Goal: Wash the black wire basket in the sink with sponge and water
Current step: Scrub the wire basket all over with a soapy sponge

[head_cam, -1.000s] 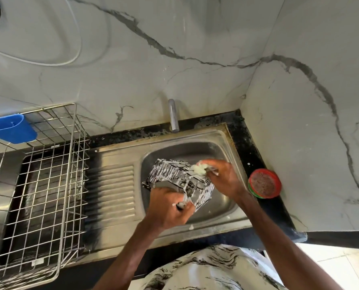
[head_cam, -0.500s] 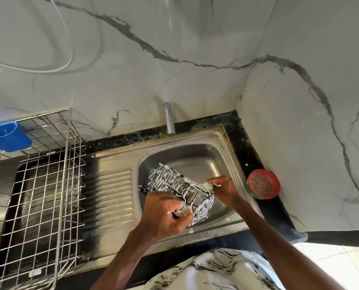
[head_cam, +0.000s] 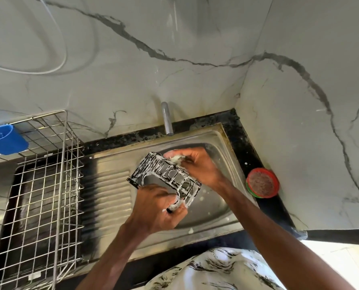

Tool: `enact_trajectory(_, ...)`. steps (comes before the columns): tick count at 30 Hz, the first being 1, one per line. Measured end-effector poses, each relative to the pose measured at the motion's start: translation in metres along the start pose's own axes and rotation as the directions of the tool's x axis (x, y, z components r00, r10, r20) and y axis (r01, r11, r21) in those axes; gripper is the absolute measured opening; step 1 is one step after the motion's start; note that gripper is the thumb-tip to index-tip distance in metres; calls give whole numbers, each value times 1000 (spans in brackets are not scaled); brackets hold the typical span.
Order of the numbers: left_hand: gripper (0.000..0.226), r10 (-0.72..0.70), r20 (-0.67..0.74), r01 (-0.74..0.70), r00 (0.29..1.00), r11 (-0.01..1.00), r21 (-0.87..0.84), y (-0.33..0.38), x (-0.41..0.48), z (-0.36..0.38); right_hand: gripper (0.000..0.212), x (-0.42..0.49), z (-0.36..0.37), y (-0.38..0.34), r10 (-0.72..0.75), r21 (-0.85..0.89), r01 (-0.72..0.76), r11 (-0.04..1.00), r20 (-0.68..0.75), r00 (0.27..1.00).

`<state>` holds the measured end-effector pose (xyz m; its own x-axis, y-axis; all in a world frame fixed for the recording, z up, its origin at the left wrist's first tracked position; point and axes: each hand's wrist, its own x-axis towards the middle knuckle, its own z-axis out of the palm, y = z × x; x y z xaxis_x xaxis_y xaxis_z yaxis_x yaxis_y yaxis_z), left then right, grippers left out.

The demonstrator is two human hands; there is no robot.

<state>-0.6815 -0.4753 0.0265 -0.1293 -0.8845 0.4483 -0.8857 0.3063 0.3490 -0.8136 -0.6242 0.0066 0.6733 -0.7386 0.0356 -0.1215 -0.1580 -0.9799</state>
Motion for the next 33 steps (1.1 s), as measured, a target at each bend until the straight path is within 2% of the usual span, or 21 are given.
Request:
enact_trajectory(3,34,9,-9,-9,1000,1000,18,-5,-2,-1,40,4,-4,-8,-19,10,19,1000,72,997)
enact_trajectory(6,32,-1,20,1,1000,1000,22,-5,0,2,37,12,-11,17,114,-141,-110,984,22,993)
enact_trajectory(9,33,2,58,-3,998,1000,18,-2,-1,8,35,20,-12,41,234,-310,-220,925,6,972)
enact_trajectory(12,32,17,89,-21,996,999,47,-4,-2,12,31,25,-7,26,212,-275,-199,941,19,977)
enact_trajectory(17,33,52,103,-58,993,997,56,-8,1,10,31,15,-2,-11,35,-98,-33,995,24,999)
enact_trajectory(20,33,106,137,-109,985,994,16,-9,3,12,32,12,-6,-7,29,-69,-27,997,29,999)
enact_trajectory(25,38,190,231,-192,954,981,-15,-10,0,25,33,19,-17,25,218,-184,-209,960,30,975)
enact_trajectory(33,39,128,143,-120,981,991,-61,-16,3,22,43,-25,-18,68,415,-272,-414,869,-56,908)
